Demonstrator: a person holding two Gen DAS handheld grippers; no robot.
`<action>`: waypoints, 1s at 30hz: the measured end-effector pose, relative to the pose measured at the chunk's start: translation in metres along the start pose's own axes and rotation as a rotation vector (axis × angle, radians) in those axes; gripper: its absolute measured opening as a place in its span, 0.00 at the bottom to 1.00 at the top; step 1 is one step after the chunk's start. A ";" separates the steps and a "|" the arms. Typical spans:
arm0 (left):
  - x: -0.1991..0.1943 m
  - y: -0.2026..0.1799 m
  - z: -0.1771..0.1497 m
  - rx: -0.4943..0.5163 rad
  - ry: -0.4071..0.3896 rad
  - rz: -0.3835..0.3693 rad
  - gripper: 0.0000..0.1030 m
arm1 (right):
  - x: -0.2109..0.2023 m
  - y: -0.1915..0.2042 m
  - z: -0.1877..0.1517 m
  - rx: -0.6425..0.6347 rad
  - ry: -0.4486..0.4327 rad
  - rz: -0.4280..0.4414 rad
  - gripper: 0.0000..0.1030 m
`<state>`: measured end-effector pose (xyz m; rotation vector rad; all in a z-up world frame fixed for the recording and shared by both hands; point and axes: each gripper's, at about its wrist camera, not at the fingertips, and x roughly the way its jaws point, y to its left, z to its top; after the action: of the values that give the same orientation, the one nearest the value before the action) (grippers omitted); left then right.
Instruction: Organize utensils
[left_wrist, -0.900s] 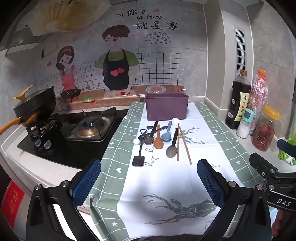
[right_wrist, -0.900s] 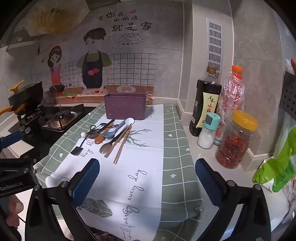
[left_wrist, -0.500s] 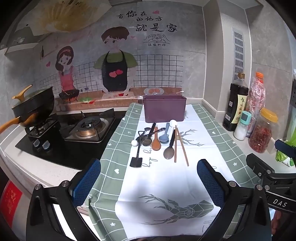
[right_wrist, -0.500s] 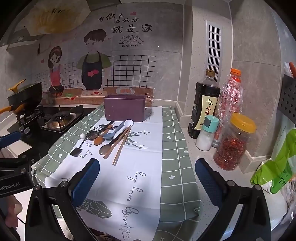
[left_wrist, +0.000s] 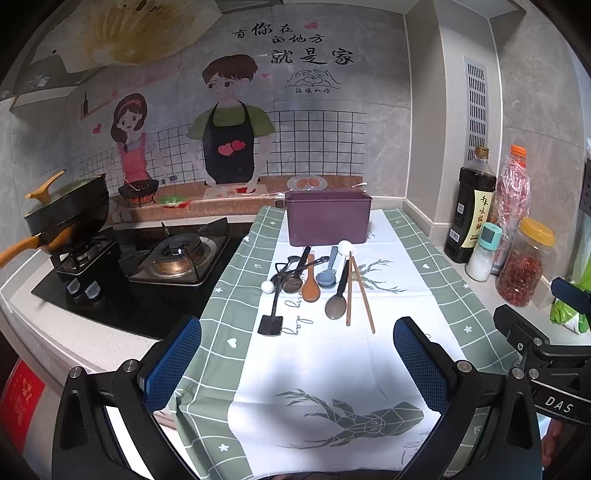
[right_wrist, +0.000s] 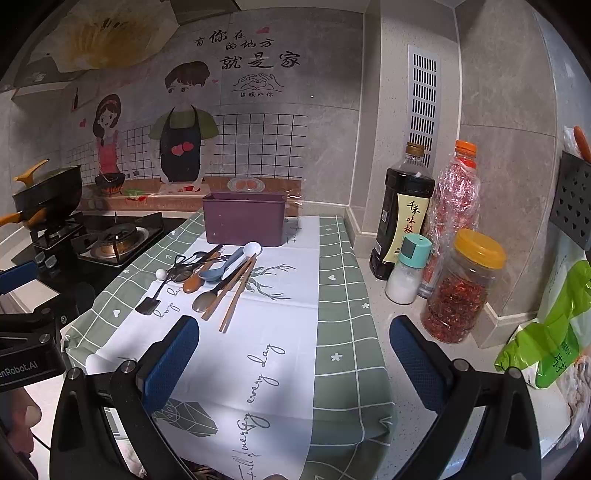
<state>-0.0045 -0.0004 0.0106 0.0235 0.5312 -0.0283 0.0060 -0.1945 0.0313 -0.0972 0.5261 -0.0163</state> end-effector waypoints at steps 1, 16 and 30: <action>0.000 0.000 -0.002 -0.003 -0.002 -0.001 1.00 | 0.000 0.000 0.000 0.000 0.000 0.001 1.00; 0.000 -0.001 -0.002 -0.002 -0.005 0.002 1.00 | -0.001 -0.001 -0.001 0.001 -0.005 -0.004 1.00; 0.000 -0.001 -0.003 -0.001 -0.005 0.004 1.00 | -0.002 0.000 -0.002 0.001 -0.004 -0.004 1.00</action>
<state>-0.0062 -0.0013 0.0085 0.0231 0.5262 -0.0239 0.0031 -0.1943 0.0306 -0.0972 0.5220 -0.0204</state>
